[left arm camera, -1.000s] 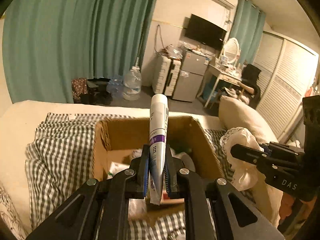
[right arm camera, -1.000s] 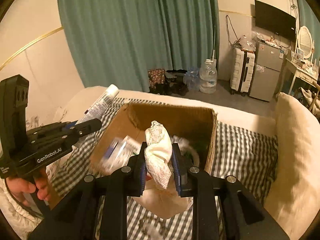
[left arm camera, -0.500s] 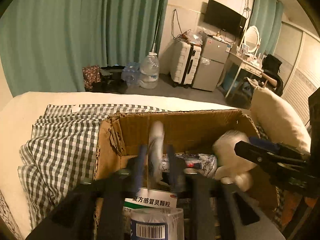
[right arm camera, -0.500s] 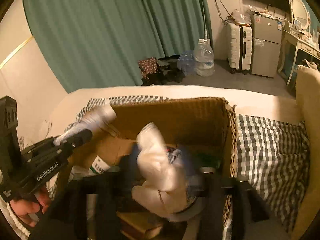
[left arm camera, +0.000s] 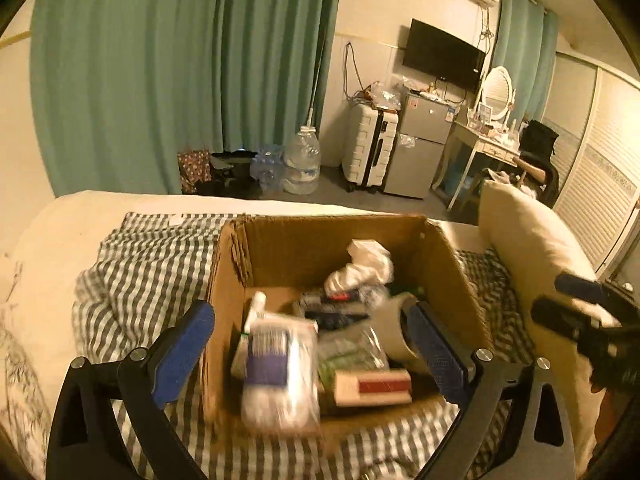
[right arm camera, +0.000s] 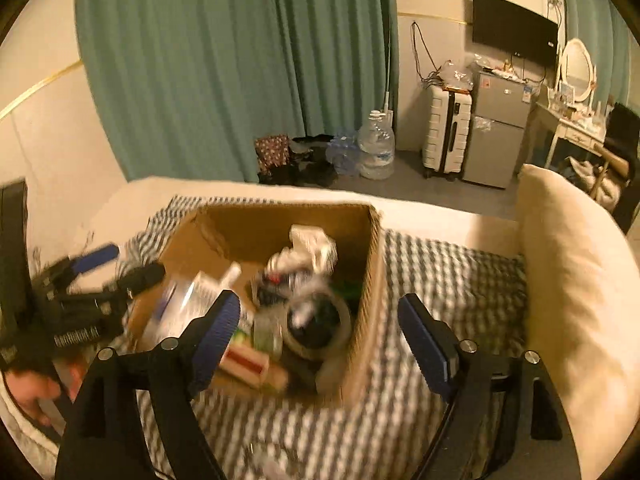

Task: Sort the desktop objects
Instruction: 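Move both grippers back to the items lying on the checked sheet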

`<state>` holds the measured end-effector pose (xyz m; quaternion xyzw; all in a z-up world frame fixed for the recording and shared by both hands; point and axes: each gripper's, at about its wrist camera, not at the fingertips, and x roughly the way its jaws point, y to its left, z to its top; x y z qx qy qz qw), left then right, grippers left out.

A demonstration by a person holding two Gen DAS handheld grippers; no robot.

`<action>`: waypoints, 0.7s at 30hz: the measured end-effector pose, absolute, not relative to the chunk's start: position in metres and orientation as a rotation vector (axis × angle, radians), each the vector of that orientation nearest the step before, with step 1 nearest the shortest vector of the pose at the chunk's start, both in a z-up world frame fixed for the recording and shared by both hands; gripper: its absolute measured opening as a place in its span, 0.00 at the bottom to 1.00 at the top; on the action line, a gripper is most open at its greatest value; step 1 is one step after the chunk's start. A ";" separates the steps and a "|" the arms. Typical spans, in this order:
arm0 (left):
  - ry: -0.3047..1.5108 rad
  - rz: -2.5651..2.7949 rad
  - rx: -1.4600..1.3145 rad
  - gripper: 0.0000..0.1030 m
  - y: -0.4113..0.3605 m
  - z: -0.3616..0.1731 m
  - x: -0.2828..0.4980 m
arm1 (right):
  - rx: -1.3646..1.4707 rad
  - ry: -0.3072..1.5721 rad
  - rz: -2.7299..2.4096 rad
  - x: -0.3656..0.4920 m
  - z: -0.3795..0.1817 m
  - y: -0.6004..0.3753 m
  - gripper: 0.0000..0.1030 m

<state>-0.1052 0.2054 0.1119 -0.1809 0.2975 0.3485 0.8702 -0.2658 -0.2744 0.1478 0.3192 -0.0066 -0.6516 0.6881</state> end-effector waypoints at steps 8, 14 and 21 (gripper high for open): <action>0.634 0.667 -0.347 1.00 0.107 0.092 -0.154 | 0.767 0.067 -1.458 -0.228 0.106 -0.182 0.82; 0.757 0.613 -0.358 1.00 0.044 0.025 -0.173 | 0.918 0.085 -1.432 -0.195 0.046 -0.135 0.82; 0.935 0.529 -0.503 1.00 0.010 -0.058 -0.174 | 1.005 0.187 -1.423 -0.162 -0.011 -0.123 0.82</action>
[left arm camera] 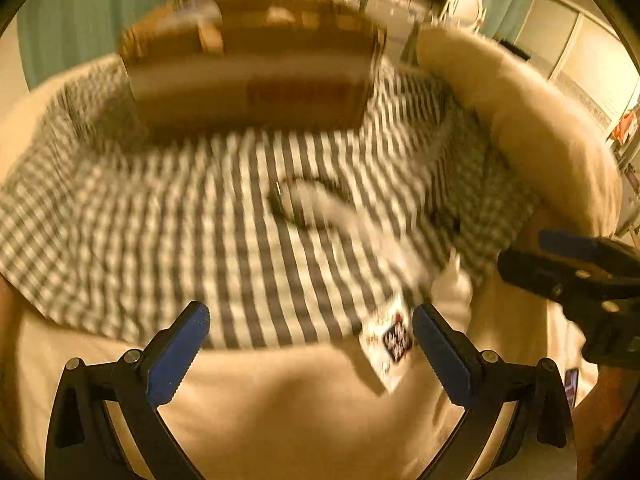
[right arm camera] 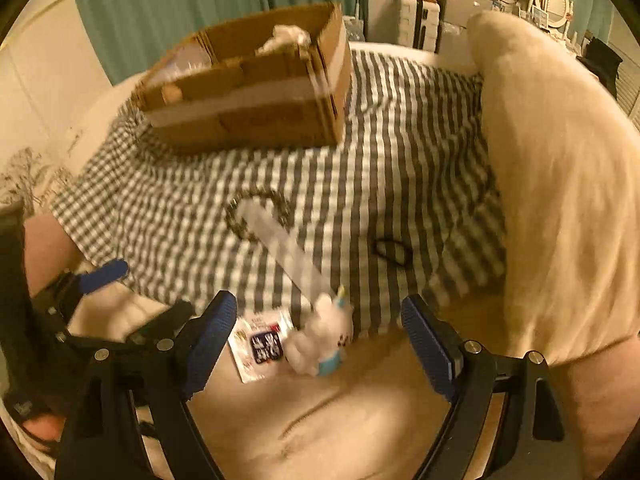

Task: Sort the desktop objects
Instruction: 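Move both grippers back to the items lying on the checked sheet, then grasp the white unicorn figurine with the right gripper while the left grasps the white printed sachet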

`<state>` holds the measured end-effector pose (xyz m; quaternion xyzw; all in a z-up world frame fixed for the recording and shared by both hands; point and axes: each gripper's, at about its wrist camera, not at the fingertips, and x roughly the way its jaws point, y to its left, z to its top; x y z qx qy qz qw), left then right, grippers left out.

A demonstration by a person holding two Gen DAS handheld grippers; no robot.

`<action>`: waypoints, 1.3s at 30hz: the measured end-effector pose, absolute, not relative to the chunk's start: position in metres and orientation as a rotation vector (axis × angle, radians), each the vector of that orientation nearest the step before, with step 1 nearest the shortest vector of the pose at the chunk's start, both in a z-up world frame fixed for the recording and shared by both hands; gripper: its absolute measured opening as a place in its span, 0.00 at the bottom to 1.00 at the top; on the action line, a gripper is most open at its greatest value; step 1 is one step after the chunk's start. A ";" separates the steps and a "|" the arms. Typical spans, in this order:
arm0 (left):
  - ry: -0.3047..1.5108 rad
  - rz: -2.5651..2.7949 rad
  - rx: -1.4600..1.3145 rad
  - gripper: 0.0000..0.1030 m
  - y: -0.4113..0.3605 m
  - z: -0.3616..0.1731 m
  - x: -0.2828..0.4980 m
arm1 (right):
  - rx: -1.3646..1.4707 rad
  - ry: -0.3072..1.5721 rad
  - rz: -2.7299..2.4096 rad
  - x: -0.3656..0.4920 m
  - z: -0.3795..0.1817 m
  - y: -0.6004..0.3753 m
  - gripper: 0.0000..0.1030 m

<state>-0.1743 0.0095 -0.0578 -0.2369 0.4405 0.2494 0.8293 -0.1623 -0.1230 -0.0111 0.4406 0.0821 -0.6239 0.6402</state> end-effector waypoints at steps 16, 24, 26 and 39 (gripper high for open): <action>0.986 0.335 -0.481 0.70 -0.020 -0.096 -0.156 | 1.157 0.261 -1.373 -0.155 -0.060 -0.161 0.58; 1.014 0.224 -0.458 0.63 -0.030 -0.110 -0.138 | 1.223 0.313 -1.331 -0.146 -0.079 -0.177 0.55; 1.032 0.215 -0.441 0.47 -0.029 -0.113 -0.136 | 1.237 0.321 -1.332 -0.146 -0.082 -0.177 0.50; 0.955 0.192 -0.431 0.14 -0.026 -0.090 -0.141 | 1.183 0.256 -1.336 -0.150 -0.062 -0.161 0.40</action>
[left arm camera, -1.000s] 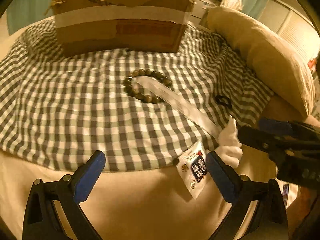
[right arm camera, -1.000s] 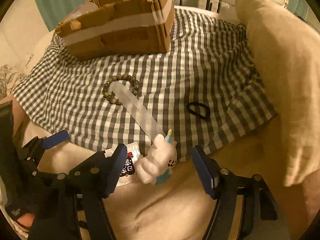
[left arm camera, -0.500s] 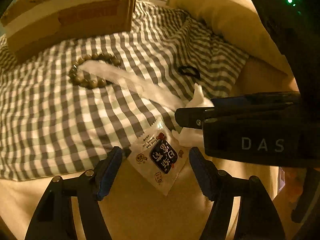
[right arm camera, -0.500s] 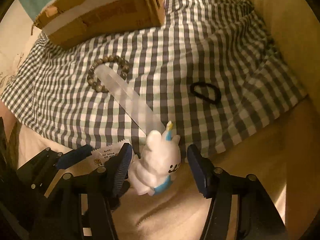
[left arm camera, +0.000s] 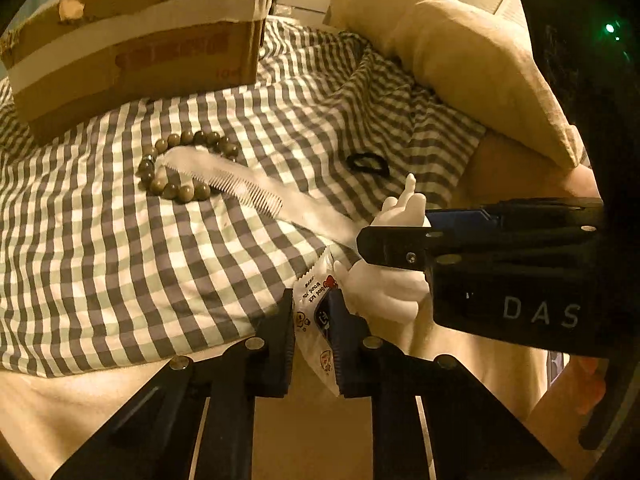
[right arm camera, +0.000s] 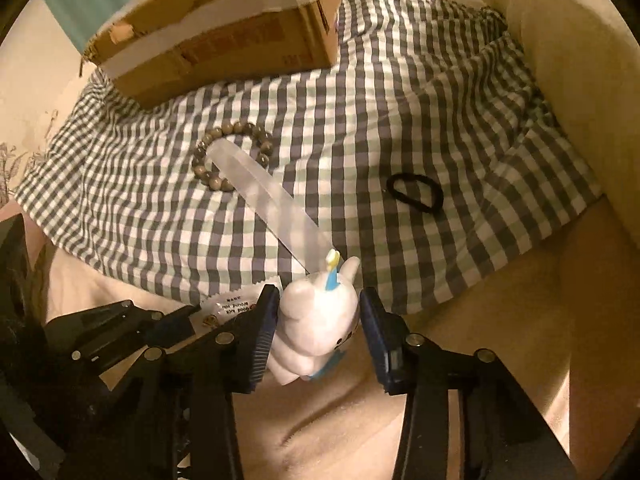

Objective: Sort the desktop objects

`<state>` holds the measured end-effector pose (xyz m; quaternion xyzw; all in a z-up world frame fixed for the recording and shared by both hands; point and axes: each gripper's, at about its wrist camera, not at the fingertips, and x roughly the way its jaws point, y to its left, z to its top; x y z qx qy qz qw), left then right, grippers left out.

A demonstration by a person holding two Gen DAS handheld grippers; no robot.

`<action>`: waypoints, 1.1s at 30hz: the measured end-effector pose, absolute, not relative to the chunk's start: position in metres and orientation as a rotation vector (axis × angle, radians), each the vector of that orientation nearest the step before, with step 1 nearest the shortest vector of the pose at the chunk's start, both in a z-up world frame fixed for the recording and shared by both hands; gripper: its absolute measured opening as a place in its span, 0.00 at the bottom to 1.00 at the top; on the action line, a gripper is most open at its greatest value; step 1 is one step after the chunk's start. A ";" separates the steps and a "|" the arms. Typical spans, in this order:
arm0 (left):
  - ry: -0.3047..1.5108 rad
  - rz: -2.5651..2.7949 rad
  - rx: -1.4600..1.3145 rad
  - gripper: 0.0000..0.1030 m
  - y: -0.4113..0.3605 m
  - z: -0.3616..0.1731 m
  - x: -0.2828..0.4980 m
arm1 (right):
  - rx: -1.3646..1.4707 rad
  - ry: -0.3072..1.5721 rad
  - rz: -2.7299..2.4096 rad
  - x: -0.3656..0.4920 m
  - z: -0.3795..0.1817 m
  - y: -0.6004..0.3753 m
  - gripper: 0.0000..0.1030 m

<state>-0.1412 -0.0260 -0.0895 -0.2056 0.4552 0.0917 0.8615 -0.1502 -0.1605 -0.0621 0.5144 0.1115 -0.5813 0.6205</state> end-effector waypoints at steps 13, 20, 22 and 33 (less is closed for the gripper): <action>0.890 0.242 -0.448 0.14 -0.011 -0.073 -0.143 | 1.180 0.188 -1.325 -0.154 -0.055 -0.157 0.40; 0.881 0.245 -0.353 0.14 -0.023 -0.067 -0.140 | 1.172 0.188 -1.333 -0.156 -0.055 -0.156 0.40; 0.874 0.251 -0.351 0.14 -0.022 -0.065 -0.141 | 1.164 0.185 -1.336 -0.156 -0.054 -0.155 0.40; 0.839 0.275 -0.344 0.08 -0.013 -0.051 -0.146 | 1.075 0.172 -1.359 -0.154 -0.037 -0.148 0.40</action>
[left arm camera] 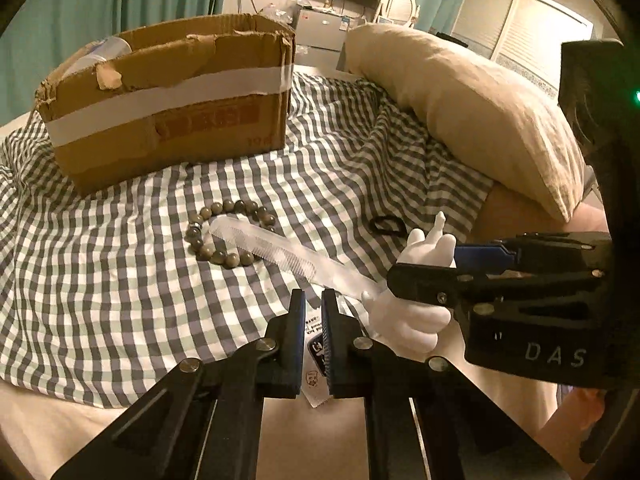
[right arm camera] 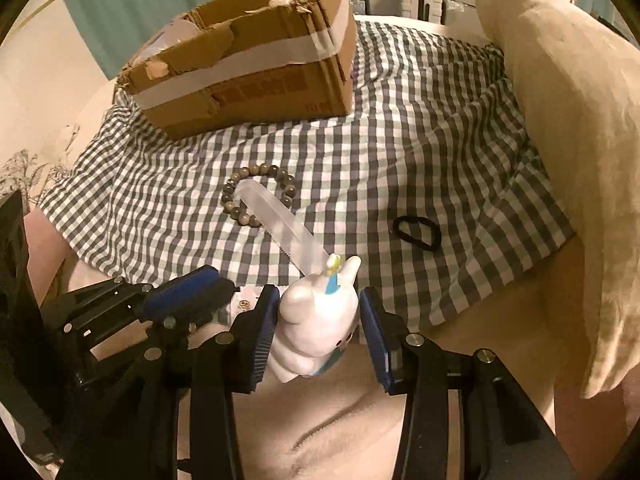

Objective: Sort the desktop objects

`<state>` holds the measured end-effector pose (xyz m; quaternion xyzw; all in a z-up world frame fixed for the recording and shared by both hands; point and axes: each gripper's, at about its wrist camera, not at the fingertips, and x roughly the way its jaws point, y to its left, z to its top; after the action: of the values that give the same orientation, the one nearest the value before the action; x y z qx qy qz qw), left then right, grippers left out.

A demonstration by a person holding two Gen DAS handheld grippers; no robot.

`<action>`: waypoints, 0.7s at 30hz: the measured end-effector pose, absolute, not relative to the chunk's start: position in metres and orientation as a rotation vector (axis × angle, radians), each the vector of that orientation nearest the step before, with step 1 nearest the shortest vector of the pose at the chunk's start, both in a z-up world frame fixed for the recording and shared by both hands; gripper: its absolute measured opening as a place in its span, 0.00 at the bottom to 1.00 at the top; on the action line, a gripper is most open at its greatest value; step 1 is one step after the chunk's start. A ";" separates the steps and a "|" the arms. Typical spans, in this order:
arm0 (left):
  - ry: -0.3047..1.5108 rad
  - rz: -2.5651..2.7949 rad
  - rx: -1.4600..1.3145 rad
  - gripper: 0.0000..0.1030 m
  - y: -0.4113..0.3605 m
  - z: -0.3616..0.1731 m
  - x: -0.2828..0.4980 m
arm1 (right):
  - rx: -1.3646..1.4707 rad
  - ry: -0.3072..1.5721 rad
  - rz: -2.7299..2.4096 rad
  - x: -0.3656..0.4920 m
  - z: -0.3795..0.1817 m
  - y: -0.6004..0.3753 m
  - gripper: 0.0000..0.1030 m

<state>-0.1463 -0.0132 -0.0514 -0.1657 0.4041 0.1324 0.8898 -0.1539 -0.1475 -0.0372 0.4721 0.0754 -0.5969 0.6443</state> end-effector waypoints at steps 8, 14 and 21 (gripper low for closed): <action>0.848 0.279 -0.344 0.08 -0.012 -0.053 -0.146 | 1.062 0.178 -1.357 -0.153 -0.036 -0.147 0.40; 0.854 0.269 -0.356 0.09 -0.010 -0.053 -0.147 | 1.049 0.180 -1.364 -0.153 -0.034 -0.146 0.40; 0.999 0.214 -0.369 0.10 -0.020 -0.083 -0.139 | 1.017 0.223 -1.412 -0.151 -0.032 -0.145 0.40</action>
<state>-0.1386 -0.0196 -0.0833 -0.1755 0.4752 0.1017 0.8562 -0.1512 -0.1452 -0.0320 0.4457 0.0977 -0.6189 0.6393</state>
